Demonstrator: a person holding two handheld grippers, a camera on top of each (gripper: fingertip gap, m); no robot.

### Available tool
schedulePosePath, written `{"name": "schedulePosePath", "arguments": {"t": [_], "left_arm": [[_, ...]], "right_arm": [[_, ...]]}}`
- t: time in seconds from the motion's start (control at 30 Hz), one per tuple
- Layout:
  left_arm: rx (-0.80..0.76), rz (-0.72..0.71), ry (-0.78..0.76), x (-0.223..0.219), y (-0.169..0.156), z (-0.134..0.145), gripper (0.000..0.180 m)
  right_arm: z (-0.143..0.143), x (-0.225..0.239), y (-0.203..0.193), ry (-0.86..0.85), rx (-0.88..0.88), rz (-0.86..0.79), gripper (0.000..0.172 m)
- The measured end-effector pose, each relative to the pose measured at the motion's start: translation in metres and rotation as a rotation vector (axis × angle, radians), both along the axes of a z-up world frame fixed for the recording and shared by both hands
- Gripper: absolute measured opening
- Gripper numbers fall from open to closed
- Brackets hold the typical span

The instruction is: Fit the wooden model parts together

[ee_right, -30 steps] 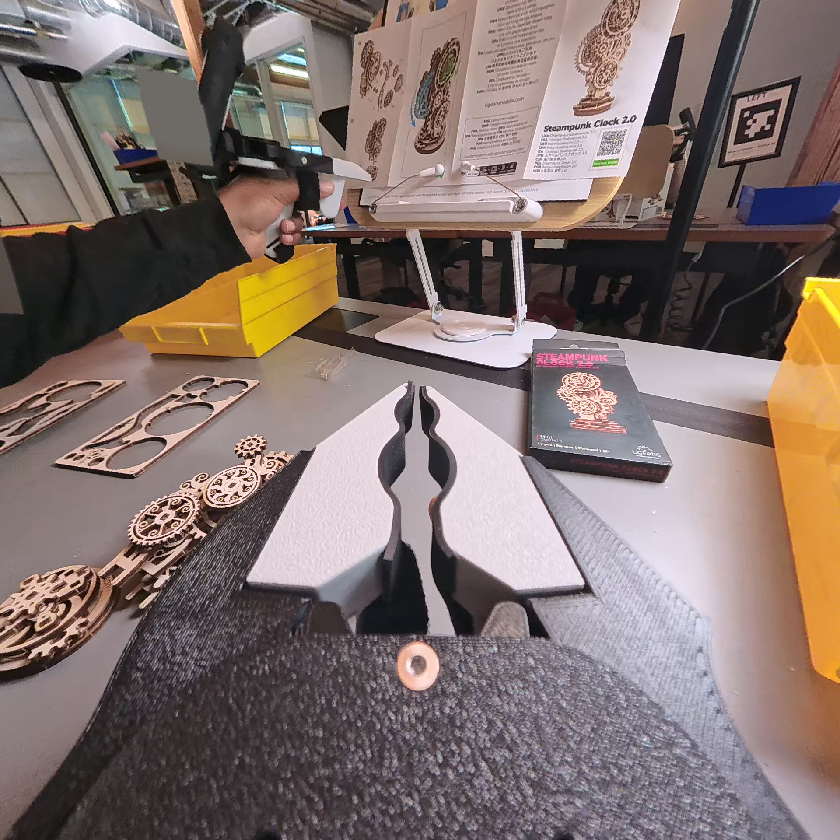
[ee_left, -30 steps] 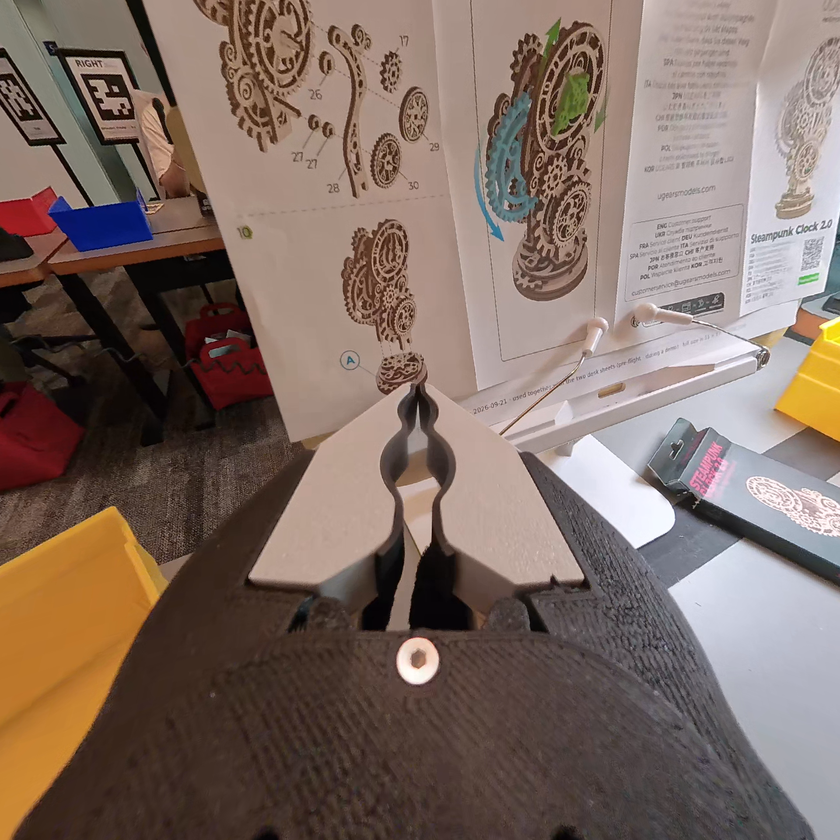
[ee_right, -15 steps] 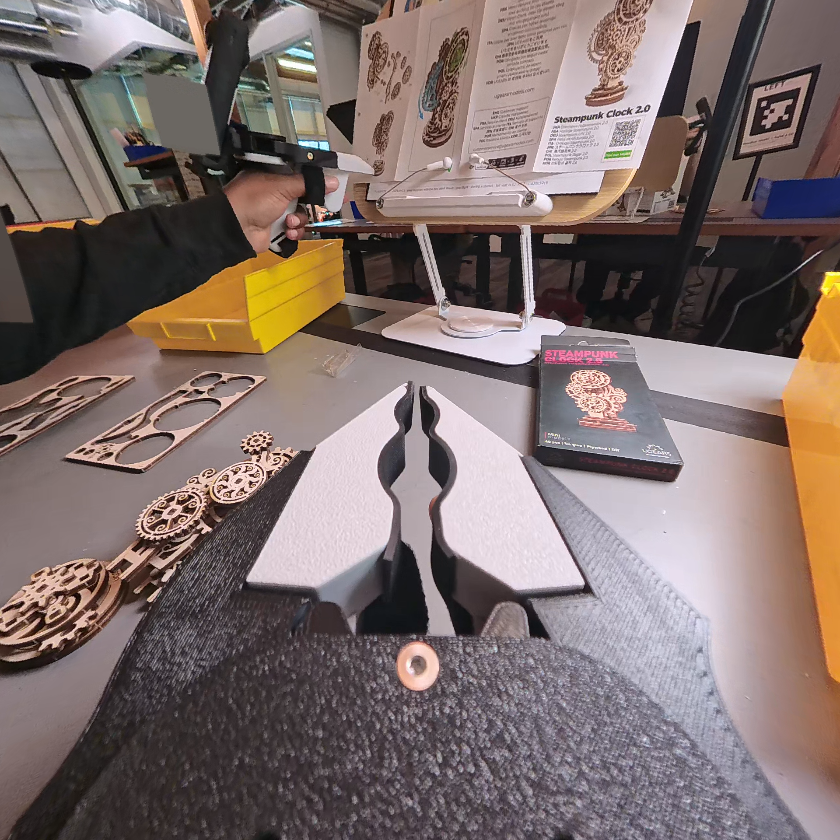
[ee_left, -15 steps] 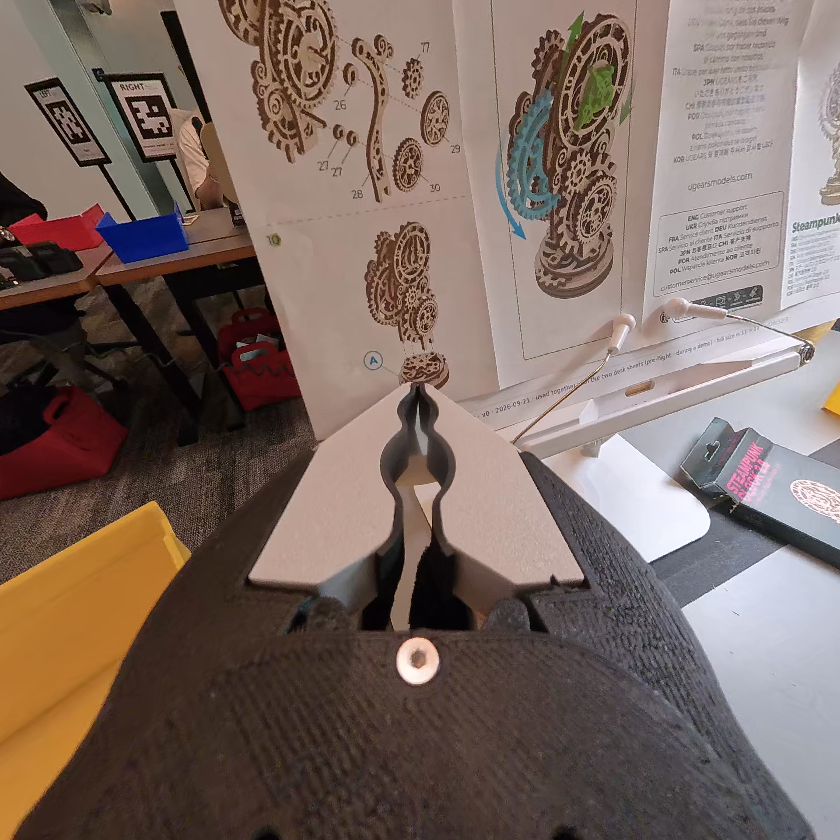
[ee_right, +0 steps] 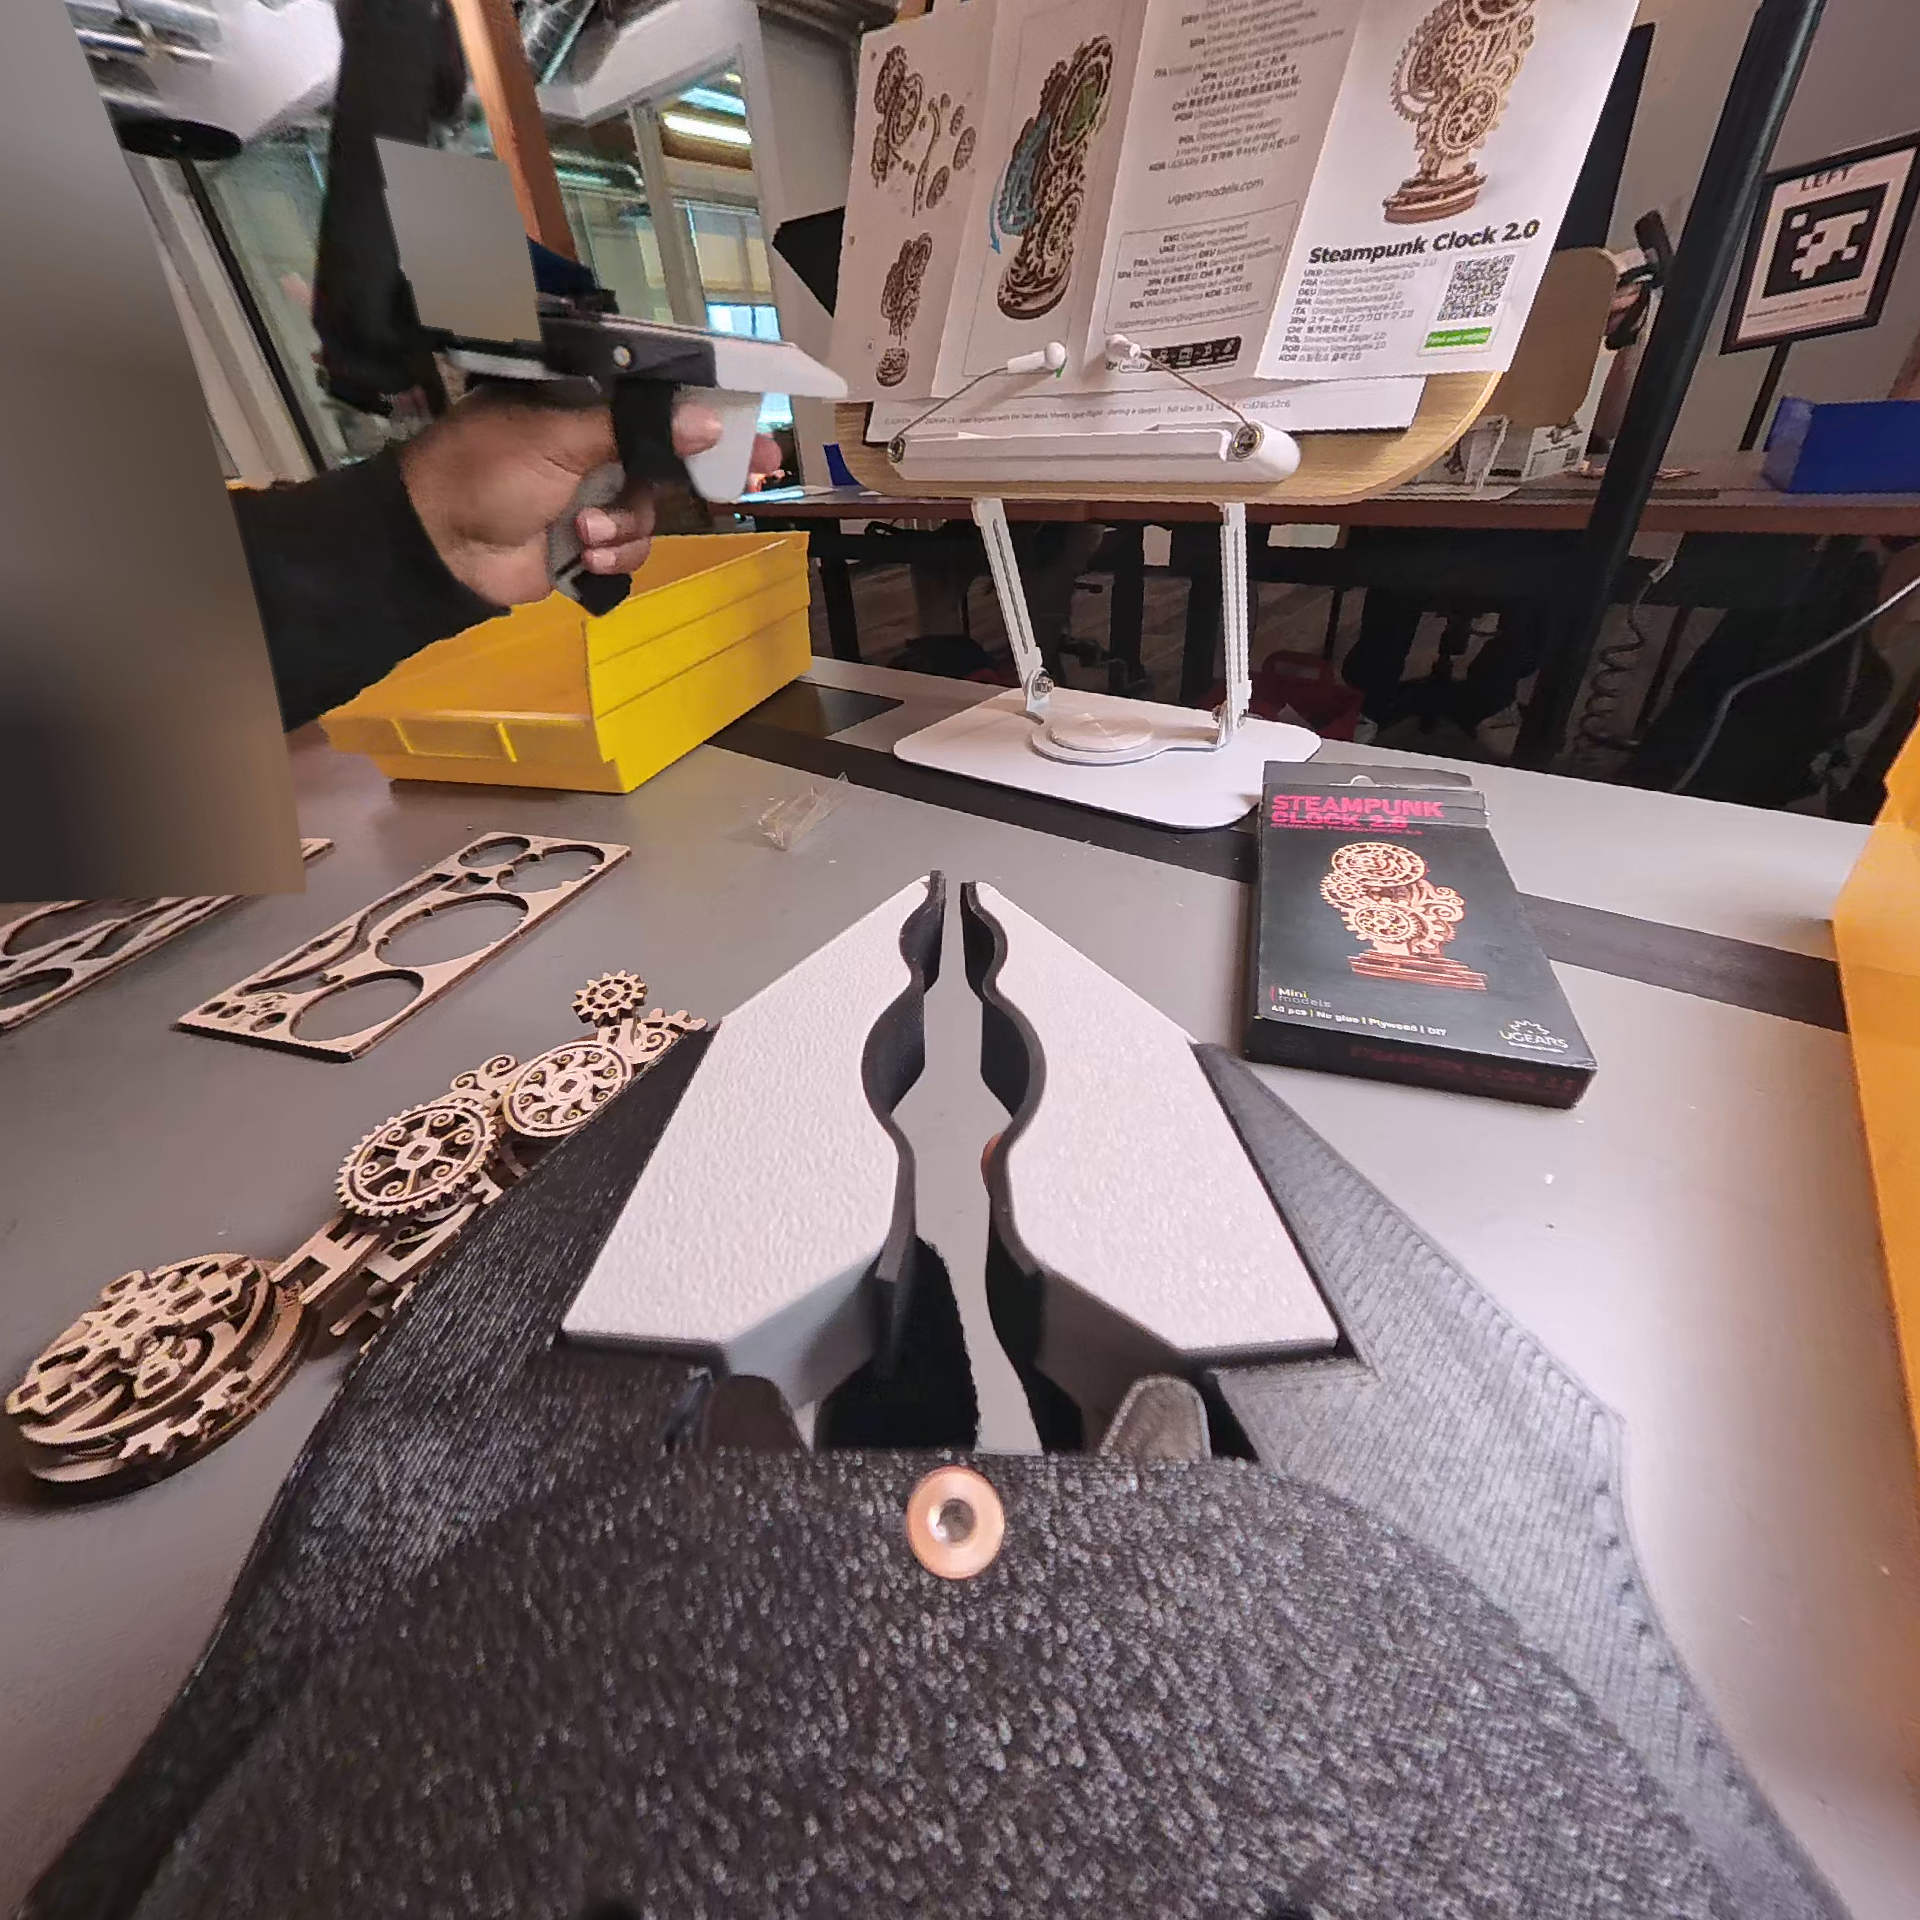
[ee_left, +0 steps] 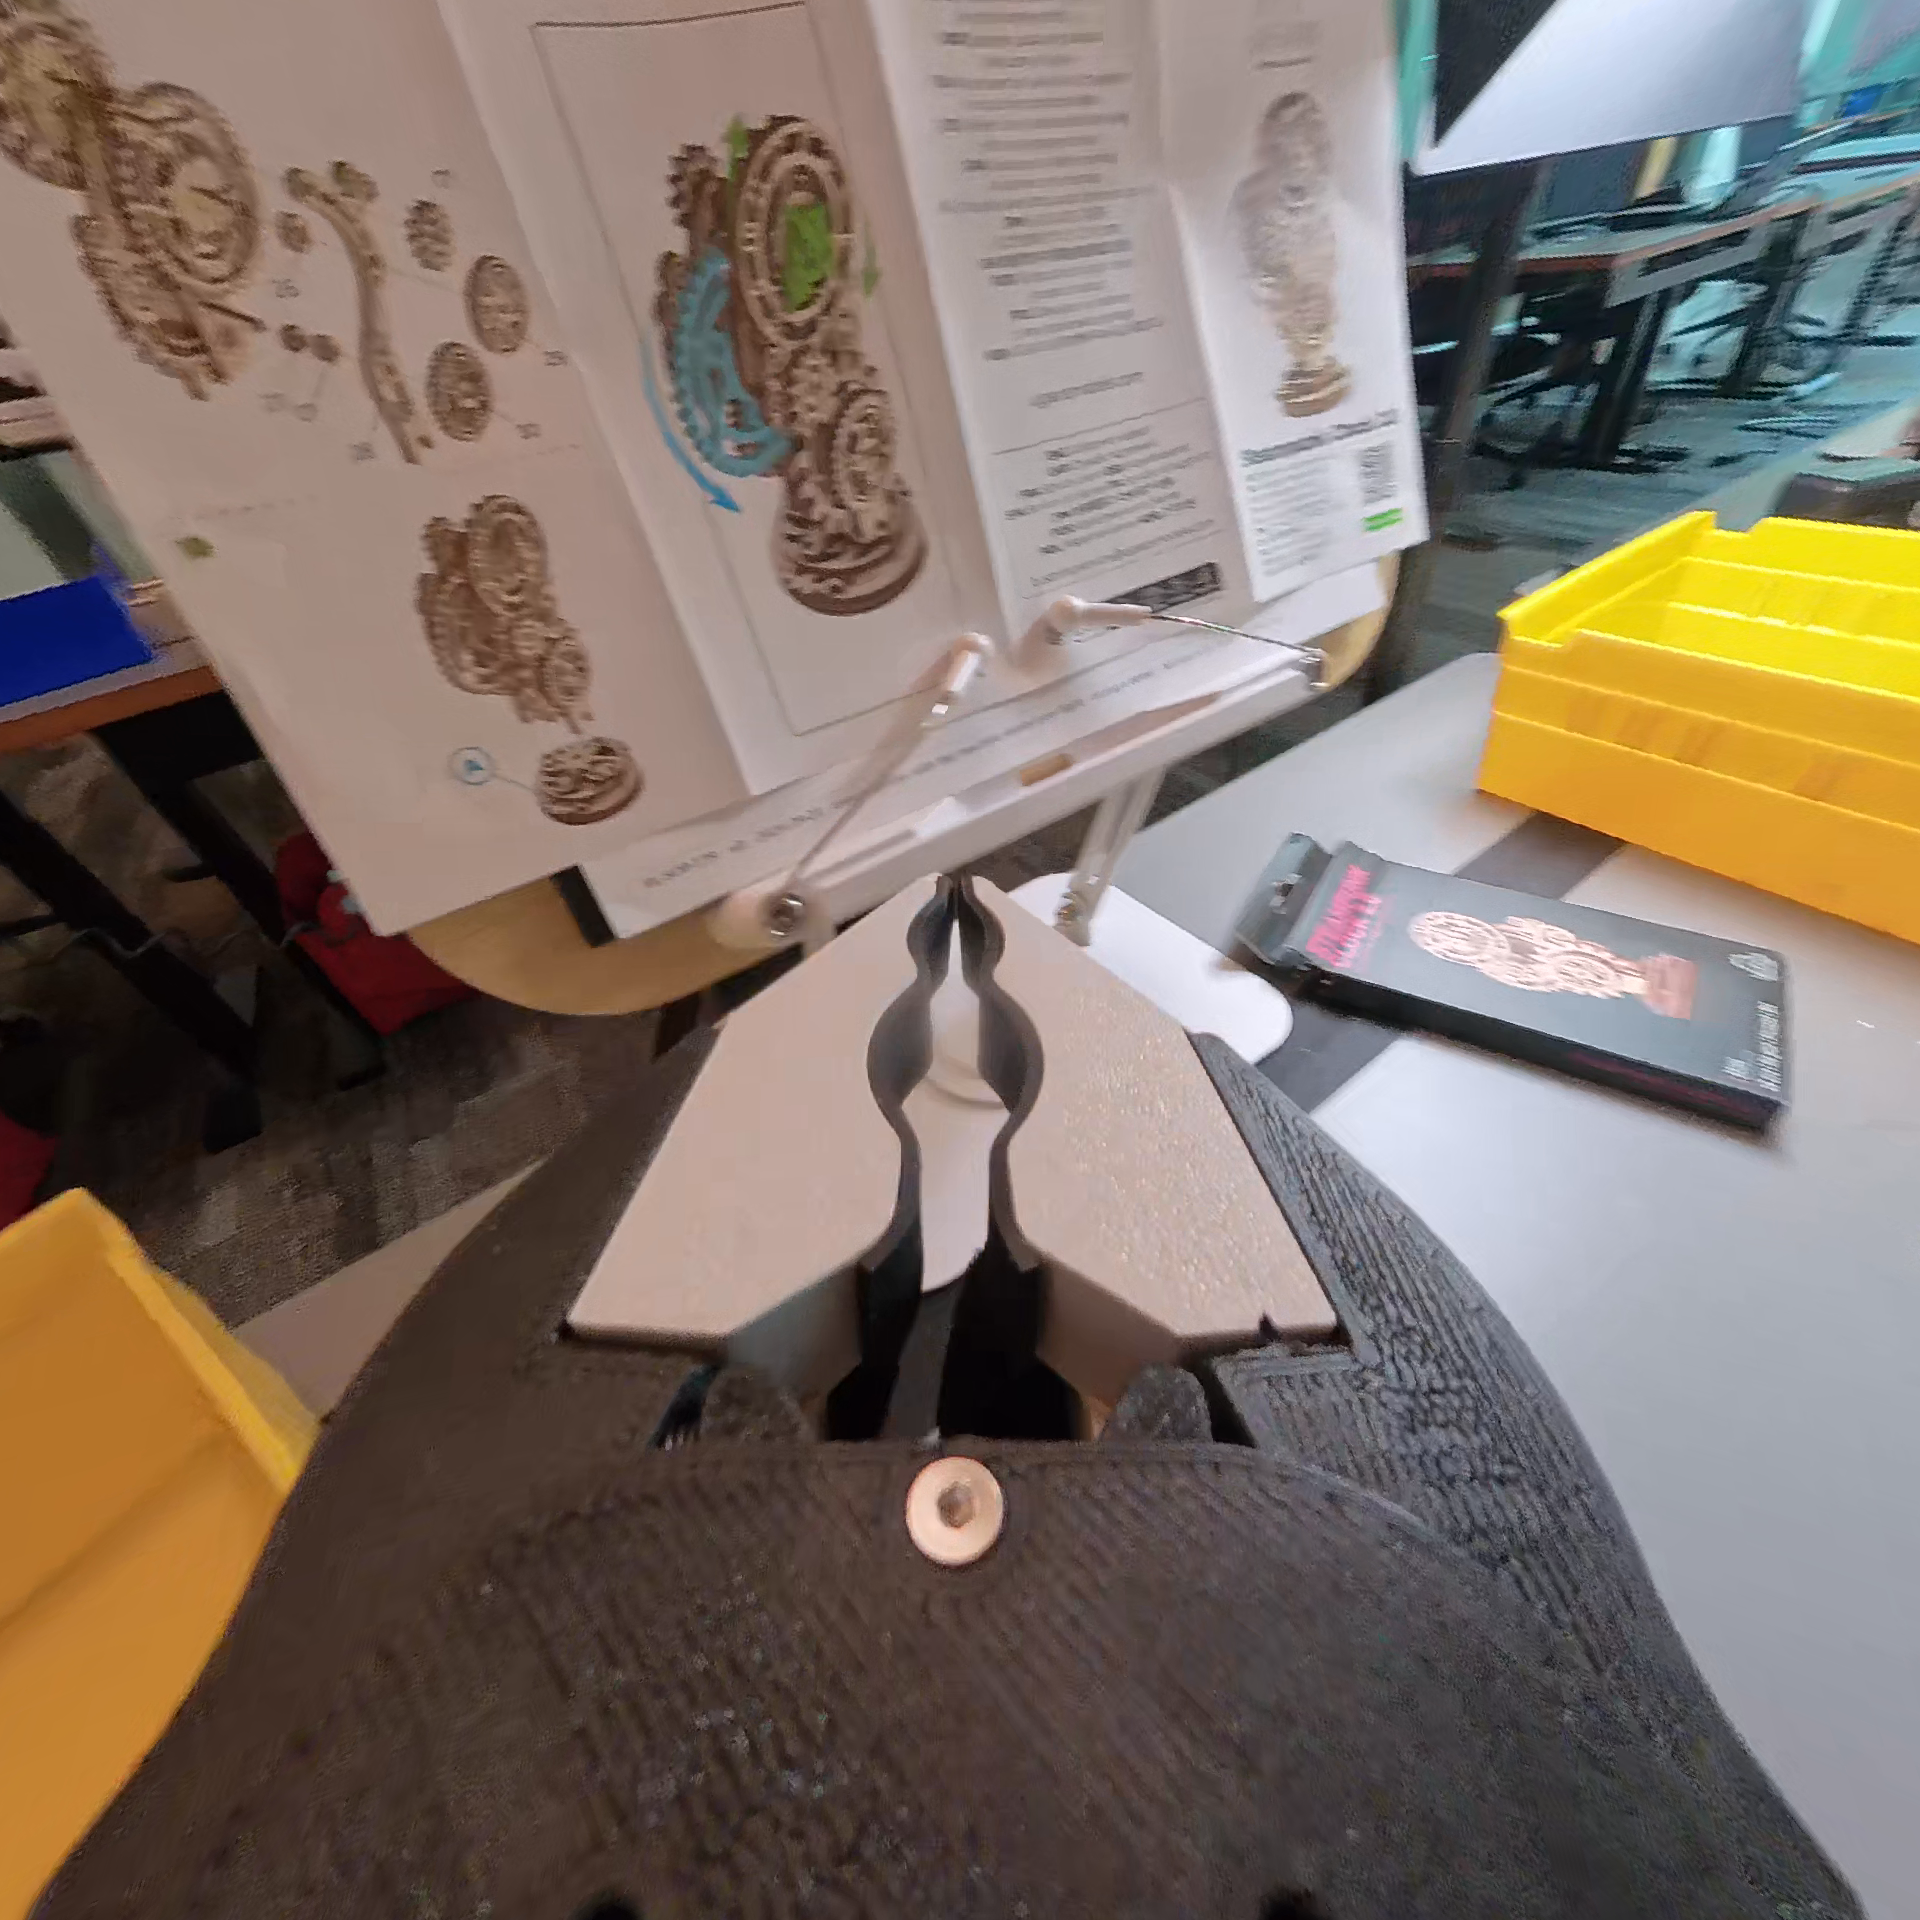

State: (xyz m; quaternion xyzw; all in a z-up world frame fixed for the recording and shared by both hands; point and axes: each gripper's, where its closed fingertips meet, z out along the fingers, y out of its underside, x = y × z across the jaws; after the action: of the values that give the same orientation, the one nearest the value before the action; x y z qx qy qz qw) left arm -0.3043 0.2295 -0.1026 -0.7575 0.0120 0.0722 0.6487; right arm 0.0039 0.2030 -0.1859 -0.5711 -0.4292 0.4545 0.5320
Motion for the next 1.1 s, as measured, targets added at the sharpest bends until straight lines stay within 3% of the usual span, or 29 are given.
{"name": "schedulePosePath", "arguments": {"t": [0.3, 0.47, 0.67, 0.83, 0.97, 1.1], "left_arm": [[-0.095, -0.300, -0.109, 0.121, -0.081, -0.034, 0.011], [-0.164, -0.349, -0.215, 0.170, -0.137, -0.062, 0.013], [-0.293, -0.374, -0.340, 0.225, -0.190, -0.119, 0.027], [-0.463, -0.616, -0.205, 0.271, -0.218, -0.165, 0.048], [-0.489, -0.738, -0.154, 0.287, -0.225, -0.168, 0.059], [-0.522, -0.767, -0.118, 0.294, -0.227, -0.173, 0.066]], "right_arm": [[0.004, -0.001, -0.011, 0.002, 0.014, 0.044, 0.002], [0.009, -0.001, -0.020, 0.005, 0.051, 0.072, 0.002], [0.012, -0.001, -0.027, -0.002, 0.103, 0.087, 0.002], [0.006, -0.004, -0.029, -0.022, 0.105, 0.104, 0.002], [0.005, -0.005, -0.030, -0.029, 0.112, 0.106, 0.002], [0.004, -0.006, -0.030, -0.033, 0.103, 0.116, 0.002]]}}
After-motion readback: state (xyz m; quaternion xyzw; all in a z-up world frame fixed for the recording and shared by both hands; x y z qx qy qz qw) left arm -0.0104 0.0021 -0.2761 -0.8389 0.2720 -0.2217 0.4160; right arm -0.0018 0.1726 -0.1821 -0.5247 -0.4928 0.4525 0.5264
